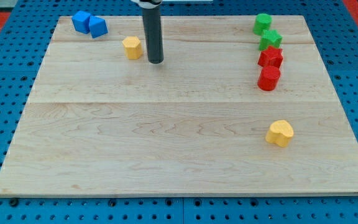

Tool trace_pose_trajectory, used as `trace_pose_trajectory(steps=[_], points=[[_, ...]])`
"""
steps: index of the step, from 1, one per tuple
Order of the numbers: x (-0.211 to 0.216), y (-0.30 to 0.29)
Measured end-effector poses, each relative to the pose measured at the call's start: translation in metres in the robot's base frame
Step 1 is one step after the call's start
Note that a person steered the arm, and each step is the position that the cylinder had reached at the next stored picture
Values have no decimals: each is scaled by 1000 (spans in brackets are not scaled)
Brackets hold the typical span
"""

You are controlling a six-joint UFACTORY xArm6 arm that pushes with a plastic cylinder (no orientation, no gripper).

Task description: Push the yellow hexagon into the blue triangle

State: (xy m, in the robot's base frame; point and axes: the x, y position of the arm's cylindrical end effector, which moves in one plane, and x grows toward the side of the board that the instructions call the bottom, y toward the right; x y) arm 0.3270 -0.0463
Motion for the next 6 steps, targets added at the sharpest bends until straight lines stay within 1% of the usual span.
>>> trace_pose_trajectory(steps=[2,3,4,5,6], points=[[-54,-112],[-49,-126],[-29,-64],[25,8],[93,78]])
